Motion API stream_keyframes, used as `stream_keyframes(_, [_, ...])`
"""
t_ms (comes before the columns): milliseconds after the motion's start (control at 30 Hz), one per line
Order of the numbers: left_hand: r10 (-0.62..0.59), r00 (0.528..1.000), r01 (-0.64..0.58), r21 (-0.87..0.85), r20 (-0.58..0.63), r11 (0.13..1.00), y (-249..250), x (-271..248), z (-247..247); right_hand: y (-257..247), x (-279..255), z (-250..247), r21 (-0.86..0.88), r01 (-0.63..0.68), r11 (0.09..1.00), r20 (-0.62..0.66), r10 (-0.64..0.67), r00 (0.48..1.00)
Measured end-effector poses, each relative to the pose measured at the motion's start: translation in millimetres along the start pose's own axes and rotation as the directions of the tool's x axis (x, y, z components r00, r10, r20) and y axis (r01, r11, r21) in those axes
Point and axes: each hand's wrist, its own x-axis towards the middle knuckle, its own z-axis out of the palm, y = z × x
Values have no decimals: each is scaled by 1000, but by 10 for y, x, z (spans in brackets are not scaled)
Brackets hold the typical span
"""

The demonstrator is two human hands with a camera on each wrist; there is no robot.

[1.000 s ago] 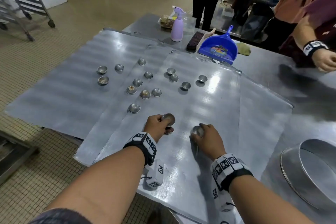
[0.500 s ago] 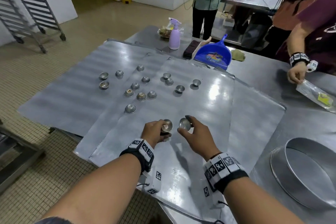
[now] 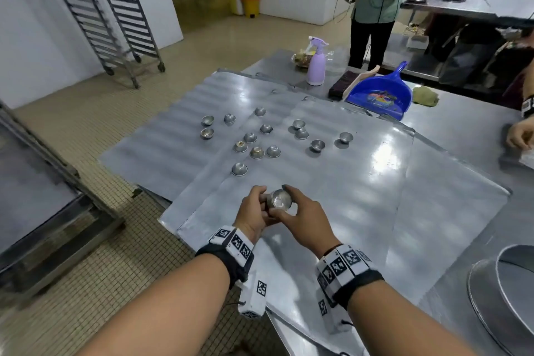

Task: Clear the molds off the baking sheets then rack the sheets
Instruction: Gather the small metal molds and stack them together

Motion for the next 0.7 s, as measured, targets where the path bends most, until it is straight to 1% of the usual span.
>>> stream_keyframes(100, [33, 999, -33, 6, -7, 999, 117, 68, -146, -71, 73, 52, 24, 20, 1000, 22, -20, 1000])
stream_keyframes(200, [71, 997, -70, 36, -24, 997, 269, 210, -343, -113, 250, 89, 36, 2, 999, -13, -1, 1000])
stream_keyframes(300, [112, 991, -101, 143, -77, 985, 465, 439, -563, -163, 518, 158, -3, -52, 999, -53, 51, 997])
stream_keyframes(400, [145, 981, -109, 250, -126, 962, 711, 753, -805, -246, 834, 309, -97, -111, 989, -31, 109, 994])
stream_keyframes(500, [130, 986, -89, 329, -103, 940, 996, 1057, -1018, -373, 1123, 532, -152, -152, 977, -13, 152, 988])
stream_keyframes(600, [128, 991, -104, 354, -44, 929, 1267, 1359, -1182, -512, 1378, 775, -197, -180, 964, 11, 186, 983])
stream_keyframes(700, [112, 994, -104, 382, 4, 918, 1414, 1628, -1321, -594, 1598, 1017, -243, -201, 949, 36, 216, 976])
